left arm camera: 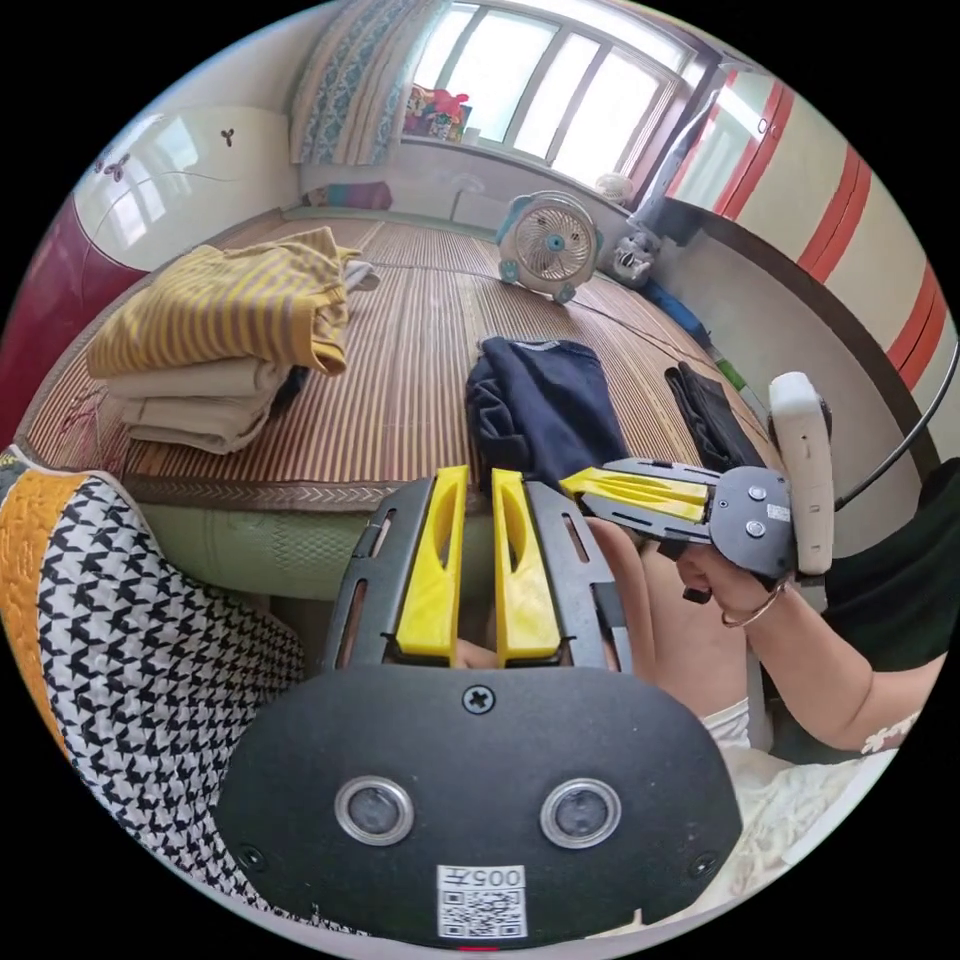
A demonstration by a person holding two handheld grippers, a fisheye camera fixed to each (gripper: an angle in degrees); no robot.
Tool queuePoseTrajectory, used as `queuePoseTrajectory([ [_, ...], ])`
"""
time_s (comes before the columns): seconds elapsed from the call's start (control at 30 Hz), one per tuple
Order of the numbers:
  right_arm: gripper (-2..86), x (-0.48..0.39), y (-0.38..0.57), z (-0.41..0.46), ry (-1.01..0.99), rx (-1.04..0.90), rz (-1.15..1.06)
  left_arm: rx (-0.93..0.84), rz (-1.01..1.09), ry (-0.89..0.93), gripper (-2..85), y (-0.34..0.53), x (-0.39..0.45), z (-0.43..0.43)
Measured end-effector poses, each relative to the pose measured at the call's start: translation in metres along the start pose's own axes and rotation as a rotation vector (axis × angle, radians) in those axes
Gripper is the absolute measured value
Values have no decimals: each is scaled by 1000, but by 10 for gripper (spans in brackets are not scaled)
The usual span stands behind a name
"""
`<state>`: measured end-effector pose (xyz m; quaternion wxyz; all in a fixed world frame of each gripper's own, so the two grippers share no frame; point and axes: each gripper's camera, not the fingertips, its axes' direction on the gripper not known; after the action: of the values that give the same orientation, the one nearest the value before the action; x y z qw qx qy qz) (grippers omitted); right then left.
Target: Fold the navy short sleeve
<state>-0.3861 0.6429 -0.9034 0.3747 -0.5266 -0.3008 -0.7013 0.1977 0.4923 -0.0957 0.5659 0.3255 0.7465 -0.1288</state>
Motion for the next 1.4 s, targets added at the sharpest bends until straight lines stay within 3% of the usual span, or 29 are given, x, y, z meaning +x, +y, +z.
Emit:
queuePoseTrajectory([
  [0.3,39,60,70,-37,-77,69,272,-26,38,93,98,-26,17,33],
  [0.43,44,70,100,-36,-101,72,362,-72,76,51,102,-37,26,53],
  [0.57,44,75,112,-35,-102,74,383,-109,106,-13,85,-47,31,66],
  [0.77,46,91,121,-28,-126,88,413,-4,180,-52,79,-49,42,43],
  [1.0,47,99,116,-16,-148,81,395,-226,270,-72,24,-53,36,89],
  [1.4,46,105,122,-2,-145,47,410,-95,257,-22,4,-33,7,29],
])
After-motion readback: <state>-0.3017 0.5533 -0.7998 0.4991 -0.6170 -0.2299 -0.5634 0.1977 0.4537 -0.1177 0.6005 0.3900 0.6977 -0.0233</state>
